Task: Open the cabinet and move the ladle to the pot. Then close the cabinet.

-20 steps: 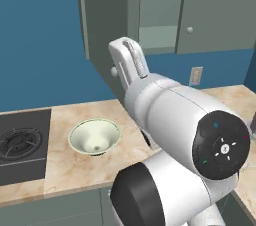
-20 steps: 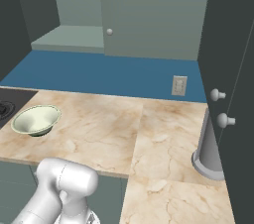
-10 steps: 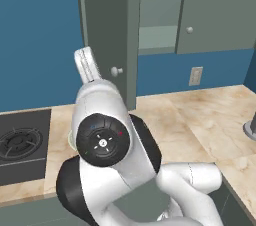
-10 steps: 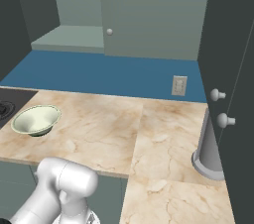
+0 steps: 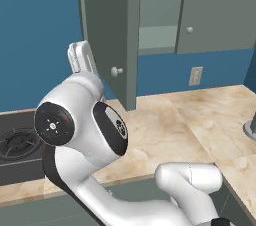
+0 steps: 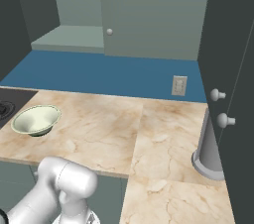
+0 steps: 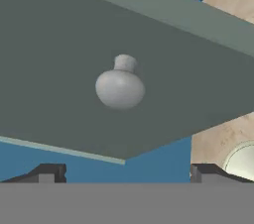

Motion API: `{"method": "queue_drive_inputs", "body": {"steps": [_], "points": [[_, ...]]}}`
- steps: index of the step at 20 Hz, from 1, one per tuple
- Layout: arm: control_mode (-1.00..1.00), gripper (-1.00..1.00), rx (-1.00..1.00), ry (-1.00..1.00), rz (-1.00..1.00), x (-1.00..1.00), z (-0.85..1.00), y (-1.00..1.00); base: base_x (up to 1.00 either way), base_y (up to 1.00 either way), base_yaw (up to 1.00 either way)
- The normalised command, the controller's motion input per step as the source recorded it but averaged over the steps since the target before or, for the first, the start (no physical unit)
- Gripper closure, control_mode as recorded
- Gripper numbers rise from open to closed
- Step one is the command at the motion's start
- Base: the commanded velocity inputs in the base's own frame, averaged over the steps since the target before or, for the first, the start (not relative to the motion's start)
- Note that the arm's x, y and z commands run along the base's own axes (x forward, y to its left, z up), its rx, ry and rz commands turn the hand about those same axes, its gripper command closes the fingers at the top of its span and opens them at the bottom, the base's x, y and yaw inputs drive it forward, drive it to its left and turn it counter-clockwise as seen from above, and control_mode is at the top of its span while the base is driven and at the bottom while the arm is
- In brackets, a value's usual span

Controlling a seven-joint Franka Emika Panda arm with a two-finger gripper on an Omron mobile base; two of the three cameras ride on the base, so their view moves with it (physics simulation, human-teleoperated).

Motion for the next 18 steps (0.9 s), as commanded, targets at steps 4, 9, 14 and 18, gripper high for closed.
{"method": "queue_drive_inputs", "body": {"steps": [4, 9, 14, 18], "points": [[-1.0, -1.0, 0.0, -0.04, -0.15, 0.14, 0.02, -0.27, 0.0, 0.0, 0.0], [-1.0, -1.0, 0.0, -0.03, -0.07, 0.1, 0.06, -0.58, 0.0, 0.0, 0.0], [-1.0, -1.0, 0.0, 0.0, -0.07, 0.26, 0.0, -0.82, 0.0, 0.0, 0.0], [-1.0, -1.0, 0.0, -0.02, -0.02, 0.19, 0.0, -0.88, 0.0, 0.0, 0.0]]}}
